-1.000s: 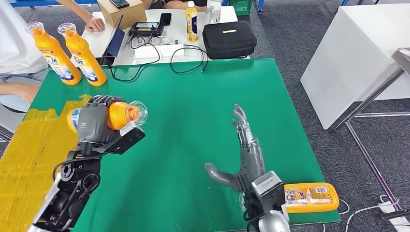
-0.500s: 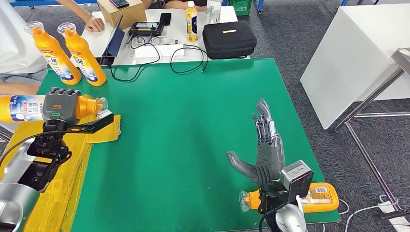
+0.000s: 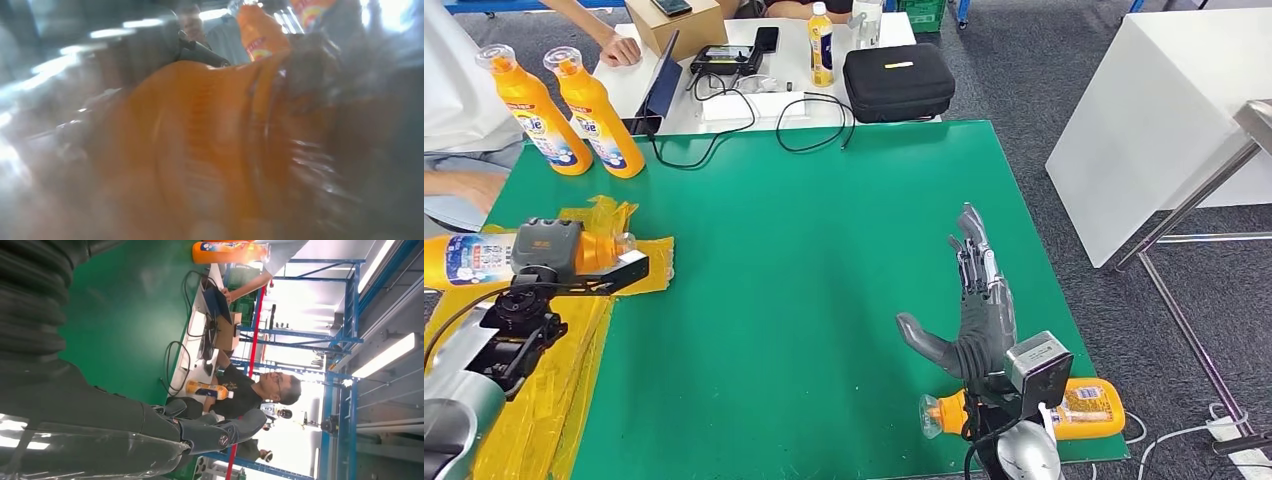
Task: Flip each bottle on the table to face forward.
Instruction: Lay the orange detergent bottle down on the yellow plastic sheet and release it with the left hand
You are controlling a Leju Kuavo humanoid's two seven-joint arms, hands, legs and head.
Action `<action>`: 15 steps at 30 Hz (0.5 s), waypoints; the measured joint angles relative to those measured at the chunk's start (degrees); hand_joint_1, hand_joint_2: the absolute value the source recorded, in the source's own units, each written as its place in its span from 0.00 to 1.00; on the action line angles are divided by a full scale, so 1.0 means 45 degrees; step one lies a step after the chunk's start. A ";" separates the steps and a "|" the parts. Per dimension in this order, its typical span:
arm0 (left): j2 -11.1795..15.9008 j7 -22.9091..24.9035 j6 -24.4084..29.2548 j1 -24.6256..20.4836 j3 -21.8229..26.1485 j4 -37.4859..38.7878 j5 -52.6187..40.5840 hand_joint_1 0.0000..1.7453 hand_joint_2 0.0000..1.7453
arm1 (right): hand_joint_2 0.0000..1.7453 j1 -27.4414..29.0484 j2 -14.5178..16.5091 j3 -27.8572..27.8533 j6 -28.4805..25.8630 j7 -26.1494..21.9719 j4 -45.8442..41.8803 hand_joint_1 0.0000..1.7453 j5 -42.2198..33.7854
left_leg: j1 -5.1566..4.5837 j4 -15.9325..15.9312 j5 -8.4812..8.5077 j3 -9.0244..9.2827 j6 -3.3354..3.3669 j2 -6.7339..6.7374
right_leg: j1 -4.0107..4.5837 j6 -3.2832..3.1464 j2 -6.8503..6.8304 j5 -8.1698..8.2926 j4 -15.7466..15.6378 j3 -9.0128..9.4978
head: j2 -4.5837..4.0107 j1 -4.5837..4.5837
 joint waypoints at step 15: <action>-0.1226 -0.1371 0.0029 0.0512 0.1204 0.0408 0.2408 1.00 1.00 | 1.00 -0.0015 -0.0016 0.0002 -0.0237 0.0246 0.0330 0.00 0.0279 | 0.0000 0.0000 -0.0002 -0.0005 0.0000 -0.0013 | 0.0000 0.0001 -0.0001 0.0000 0.0000 0.0002 | 0.0000 0.0001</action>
